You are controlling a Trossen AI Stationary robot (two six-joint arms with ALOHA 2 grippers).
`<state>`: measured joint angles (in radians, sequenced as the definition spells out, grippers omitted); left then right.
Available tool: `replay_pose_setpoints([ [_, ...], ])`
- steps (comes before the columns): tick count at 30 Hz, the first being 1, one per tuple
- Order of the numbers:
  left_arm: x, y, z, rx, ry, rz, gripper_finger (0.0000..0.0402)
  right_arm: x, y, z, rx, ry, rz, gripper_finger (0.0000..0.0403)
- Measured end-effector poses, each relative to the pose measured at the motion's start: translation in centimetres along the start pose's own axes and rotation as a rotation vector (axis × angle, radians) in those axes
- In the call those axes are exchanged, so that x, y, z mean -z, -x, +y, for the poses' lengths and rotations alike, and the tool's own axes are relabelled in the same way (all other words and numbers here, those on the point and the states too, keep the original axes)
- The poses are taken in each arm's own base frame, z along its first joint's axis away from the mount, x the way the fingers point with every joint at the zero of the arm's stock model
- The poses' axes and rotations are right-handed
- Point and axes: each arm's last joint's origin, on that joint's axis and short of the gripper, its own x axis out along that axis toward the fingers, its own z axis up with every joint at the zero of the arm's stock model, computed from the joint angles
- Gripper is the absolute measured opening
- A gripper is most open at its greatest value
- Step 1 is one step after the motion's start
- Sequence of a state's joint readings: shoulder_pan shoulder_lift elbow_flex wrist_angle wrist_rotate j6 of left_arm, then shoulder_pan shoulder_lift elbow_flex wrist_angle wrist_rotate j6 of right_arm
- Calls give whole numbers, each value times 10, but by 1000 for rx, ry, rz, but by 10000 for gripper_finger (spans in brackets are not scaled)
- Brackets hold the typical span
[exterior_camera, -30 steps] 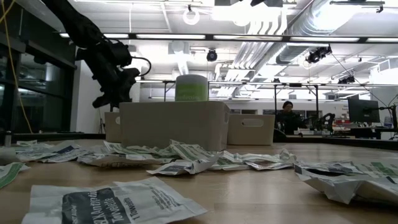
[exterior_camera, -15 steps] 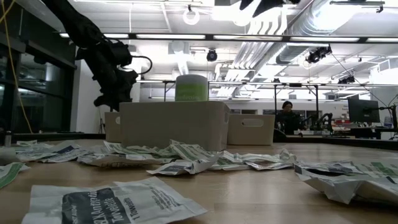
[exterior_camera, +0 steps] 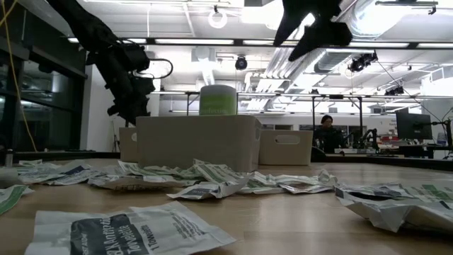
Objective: Pick & Place First Aid Supplies
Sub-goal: Put the bandage pack into the left bin
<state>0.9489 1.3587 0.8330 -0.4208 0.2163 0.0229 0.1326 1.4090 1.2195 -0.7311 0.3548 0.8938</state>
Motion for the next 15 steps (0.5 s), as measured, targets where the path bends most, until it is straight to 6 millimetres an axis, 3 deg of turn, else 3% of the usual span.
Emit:
replay_pose_setpoints([
  [7,-7,26,-7,60,-61,-127,117,44,-18,2,-143,102,199,220],
  [11,-8,46,-14,92,-85,-203,117,67,-25,5,-224,140,230,220],
  [15,-7,61,-28,142,-109,-249,117,85,-32,6,-280,27,245,220],
])
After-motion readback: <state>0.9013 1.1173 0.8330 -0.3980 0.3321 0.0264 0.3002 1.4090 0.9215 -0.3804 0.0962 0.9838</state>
